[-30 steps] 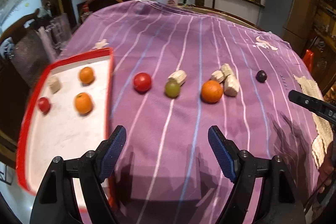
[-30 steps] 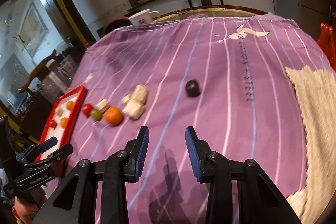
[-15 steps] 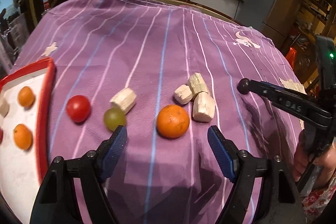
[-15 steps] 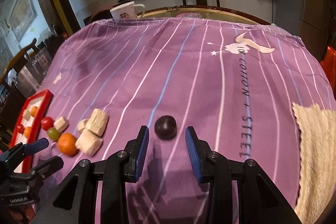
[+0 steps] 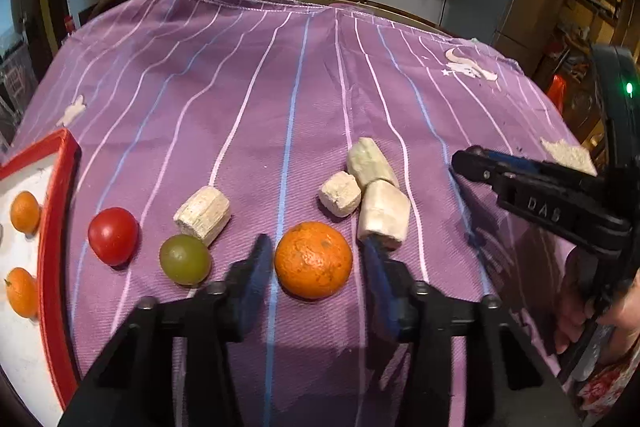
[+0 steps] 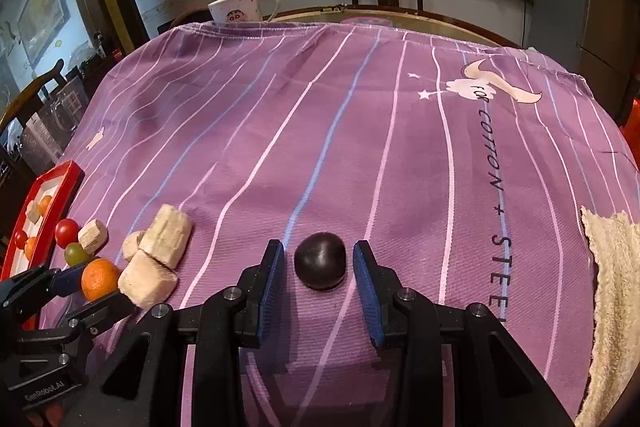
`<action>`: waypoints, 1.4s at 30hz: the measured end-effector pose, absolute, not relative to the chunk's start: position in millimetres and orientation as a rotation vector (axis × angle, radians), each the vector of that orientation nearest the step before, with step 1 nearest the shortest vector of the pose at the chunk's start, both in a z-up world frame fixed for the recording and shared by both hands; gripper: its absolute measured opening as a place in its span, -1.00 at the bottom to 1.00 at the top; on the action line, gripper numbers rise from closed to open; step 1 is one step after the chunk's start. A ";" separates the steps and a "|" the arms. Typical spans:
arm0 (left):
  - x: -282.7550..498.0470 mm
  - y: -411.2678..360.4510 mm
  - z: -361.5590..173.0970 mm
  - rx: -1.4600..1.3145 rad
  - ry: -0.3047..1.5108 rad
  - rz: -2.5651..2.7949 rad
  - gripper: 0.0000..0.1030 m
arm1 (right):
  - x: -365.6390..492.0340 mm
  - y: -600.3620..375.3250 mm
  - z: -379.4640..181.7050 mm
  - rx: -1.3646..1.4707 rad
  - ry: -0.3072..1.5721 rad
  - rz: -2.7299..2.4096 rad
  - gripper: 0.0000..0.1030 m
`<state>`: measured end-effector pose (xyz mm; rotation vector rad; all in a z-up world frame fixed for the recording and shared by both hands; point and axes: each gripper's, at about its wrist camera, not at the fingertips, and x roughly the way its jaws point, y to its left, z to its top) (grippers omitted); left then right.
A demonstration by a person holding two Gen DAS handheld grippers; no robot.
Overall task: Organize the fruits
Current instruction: 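Grasp the large orange with the left gripper while the right gripper grasps the dark plum, then place the orange in the tray with the left gripper while the right gripper places the plum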
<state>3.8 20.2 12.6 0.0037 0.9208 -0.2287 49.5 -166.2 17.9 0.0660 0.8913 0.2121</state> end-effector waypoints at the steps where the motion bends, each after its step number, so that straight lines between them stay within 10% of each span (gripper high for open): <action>1: 3.0 19.0 12.6 0.017 0.918 -0.223 -0.32 | 49.3 -165.6 17.7 0.065 0.890 0.213 -0.23; 8: 0.0 19.6 13.9 0.017 0.917 -0.217 -0.34 | 45.3 -165.0 20.3 0.072 0.861 0.236 -0.48; 42: -113.6 46.9 80.4 -0.045 0.768 -0.142 -0.34 | -52.8 -137.2 91.4 0.037 0.729 0.306 -0.49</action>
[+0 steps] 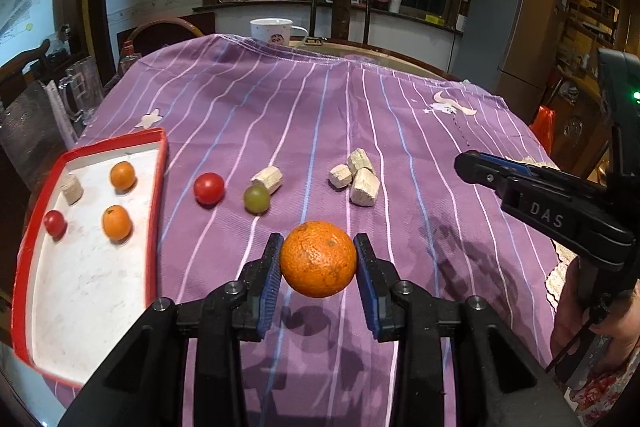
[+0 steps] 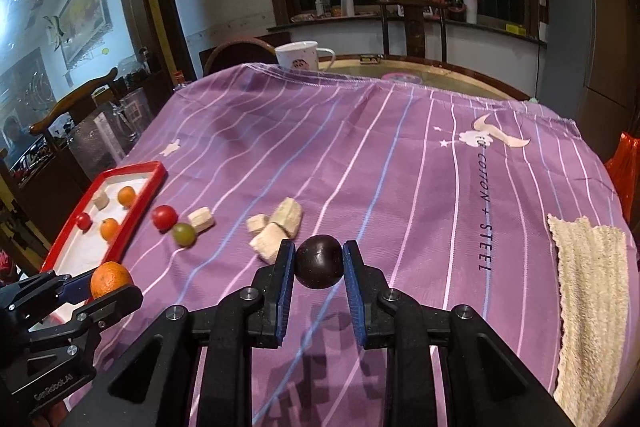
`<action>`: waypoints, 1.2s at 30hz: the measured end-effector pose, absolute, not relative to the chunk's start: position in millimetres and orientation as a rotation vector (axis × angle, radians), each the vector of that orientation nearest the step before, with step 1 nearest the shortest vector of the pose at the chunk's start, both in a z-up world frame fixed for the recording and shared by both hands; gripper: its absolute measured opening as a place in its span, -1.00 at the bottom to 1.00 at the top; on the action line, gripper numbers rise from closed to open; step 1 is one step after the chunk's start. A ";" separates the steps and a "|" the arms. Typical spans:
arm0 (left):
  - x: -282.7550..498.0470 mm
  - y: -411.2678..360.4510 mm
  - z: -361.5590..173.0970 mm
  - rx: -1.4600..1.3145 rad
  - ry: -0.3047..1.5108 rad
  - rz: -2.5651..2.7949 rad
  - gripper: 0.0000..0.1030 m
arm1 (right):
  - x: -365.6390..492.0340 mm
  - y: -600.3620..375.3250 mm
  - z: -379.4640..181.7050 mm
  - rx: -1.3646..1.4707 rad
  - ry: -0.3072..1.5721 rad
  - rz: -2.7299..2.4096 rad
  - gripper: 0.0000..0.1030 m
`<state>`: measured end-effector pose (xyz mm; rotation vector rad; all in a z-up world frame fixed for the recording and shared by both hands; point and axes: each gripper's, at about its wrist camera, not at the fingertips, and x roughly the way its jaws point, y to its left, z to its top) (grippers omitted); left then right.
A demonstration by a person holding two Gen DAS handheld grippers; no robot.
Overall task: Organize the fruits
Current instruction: 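Place the orange in the tray with the left gripper while the right gripper places the plum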
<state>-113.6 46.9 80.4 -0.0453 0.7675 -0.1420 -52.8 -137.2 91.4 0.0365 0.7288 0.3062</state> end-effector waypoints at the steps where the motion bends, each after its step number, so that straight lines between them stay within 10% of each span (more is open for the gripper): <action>1: -117.0 49.6 81.6 -0.048 0.762 -0.136 -0.34 | -56.4 -135.0 94.8 0.032 0.721 0.308 -0.49; 36: -139.2 305.7 46.1 -0.382 0.766 0.259 -0.33 | -71.4 142.8 67.2 -0.147 0.838 0.760 -0.48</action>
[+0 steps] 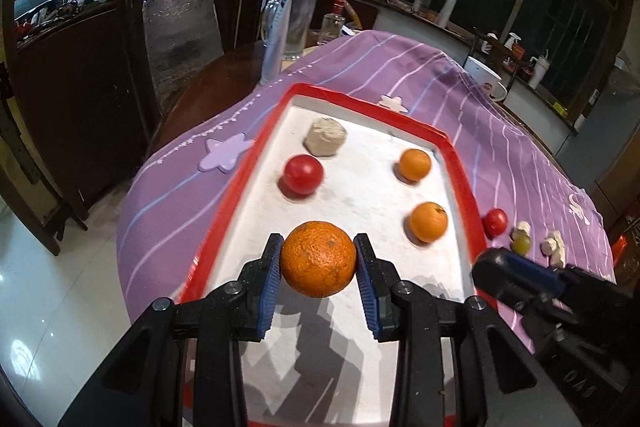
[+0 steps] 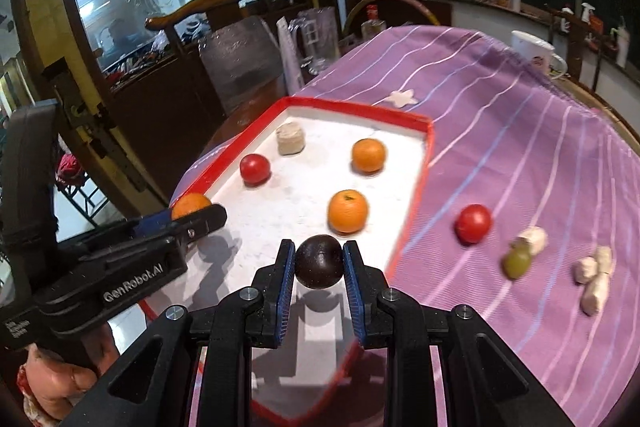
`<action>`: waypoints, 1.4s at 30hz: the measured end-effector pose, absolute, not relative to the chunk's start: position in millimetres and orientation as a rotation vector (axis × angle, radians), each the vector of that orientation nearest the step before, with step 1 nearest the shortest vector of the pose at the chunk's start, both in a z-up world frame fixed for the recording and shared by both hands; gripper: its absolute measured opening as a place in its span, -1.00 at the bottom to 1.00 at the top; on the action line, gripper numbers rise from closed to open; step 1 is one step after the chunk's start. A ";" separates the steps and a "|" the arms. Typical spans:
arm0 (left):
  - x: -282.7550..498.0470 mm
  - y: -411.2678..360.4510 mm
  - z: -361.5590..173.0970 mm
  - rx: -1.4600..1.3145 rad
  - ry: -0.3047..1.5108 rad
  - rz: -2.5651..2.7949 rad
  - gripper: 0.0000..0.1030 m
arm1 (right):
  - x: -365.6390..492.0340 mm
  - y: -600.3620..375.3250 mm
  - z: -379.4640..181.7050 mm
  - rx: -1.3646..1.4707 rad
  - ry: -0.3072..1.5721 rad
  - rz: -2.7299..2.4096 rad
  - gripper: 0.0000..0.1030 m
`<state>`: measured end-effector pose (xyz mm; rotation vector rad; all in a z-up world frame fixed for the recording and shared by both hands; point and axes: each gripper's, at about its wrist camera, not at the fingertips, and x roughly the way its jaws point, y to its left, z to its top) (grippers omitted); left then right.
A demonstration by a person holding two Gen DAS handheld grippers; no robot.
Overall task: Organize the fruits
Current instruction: 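Place the orange in the tray with the left gripper while the right gripper places the plum, then move both open grippers back over the remaining fruits and chunks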
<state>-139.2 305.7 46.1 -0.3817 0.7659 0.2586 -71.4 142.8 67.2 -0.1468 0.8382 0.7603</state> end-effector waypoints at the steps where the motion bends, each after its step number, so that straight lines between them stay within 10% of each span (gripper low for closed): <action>1: -138.1 307.9 45.3 -0.384 0.768 0.260 -0.33 | -69.9 147.1 63.8 -0.149 0.845 0.766 -0.48; 15: -129.3 315.2 37.3 -0.420 0.778 0.250 -0.30 | -55.8 163.7 39.9 -0.118 0.922 0.802 -0.46; 26: -142.8 310.5 54.1 -0.443 0.726 0.238 0.34 | -56.5 156.2 41.7 -0.087 0.935 0.808 -0.45; 42: -162.6 289.4 74.4 -0.430 0.697 0.254 0.44 | -71.2 78.1 63.6 0.062 0.891 0.754 -0.32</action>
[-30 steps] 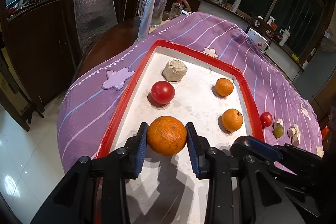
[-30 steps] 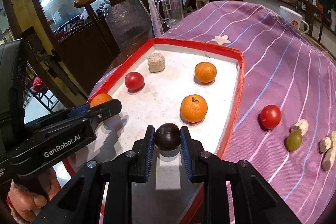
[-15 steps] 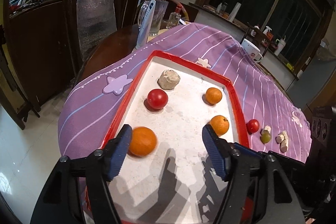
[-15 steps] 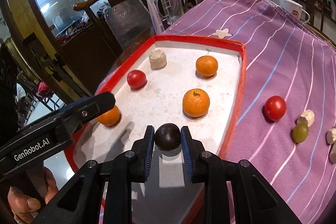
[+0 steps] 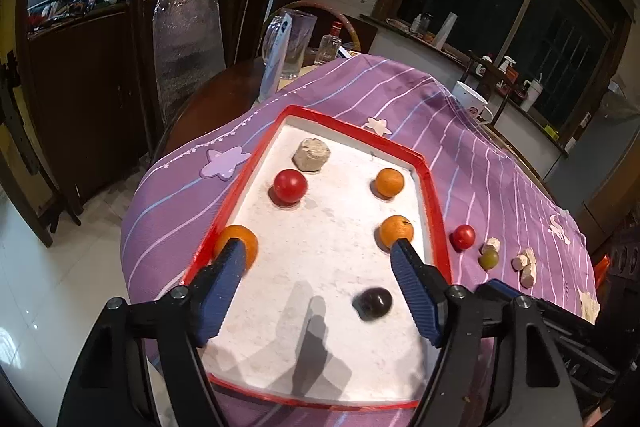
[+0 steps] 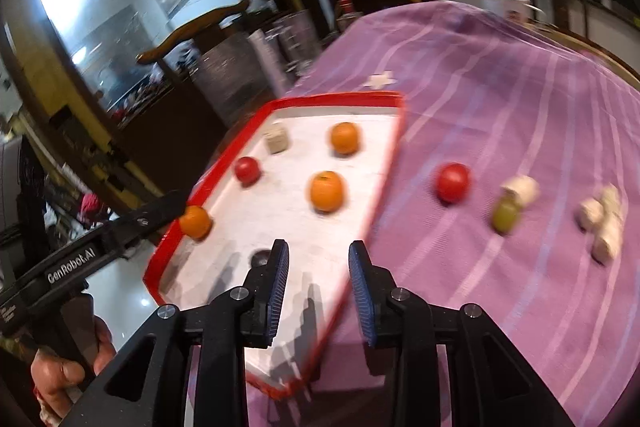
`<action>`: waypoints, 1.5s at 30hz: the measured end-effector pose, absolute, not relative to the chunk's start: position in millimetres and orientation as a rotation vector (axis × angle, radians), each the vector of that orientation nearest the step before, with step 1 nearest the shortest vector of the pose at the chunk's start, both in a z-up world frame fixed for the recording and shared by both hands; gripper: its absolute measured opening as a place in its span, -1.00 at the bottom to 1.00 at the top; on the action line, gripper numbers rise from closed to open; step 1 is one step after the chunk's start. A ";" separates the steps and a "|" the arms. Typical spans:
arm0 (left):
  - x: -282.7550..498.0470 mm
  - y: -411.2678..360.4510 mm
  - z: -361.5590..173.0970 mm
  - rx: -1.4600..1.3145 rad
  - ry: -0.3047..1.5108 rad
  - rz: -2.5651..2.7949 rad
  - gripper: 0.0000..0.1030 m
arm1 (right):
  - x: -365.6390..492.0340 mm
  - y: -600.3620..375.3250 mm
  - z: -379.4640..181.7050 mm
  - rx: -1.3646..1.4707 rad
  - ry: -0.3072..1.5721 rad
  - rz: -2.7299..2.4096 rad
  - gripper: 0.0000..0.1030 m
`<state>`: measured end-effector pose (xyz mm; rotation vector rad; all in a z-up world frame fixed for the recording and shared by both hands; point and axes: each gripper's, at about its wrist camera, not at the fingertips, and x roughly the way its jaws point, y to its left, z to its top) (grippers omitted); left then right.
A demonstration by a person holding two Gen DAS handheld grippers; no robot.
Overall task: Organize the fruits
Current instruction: 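Move both open grippers back over the remaining fruits and chunks, then grasp the green grape with the left gripper while the right gripper grasps a pale chunk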
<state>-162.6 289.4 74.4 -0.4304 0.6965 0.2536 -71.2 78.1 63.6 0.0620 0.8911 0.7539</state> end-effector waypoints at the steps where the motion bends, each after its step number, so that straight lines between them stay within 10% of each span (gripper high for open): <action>1: -162.8 286.2 75.5 -0.425 0.697 0.250 0.44 | -70.9 66.3 64.1 0.069 0.891 0.733 -0.32; 34: -20.4 93.0 31.2 -0.077 0.916 -0.072 0.44 | 7.9 -92.9 32.6 0.098 0.916 0.471 -0.28; 45: 2.1 80.2 19.8 -0.011 0.915 -0.087 -0.06 | 20.0 -84.9 27.1 0.075 0.910 0.453 -0.28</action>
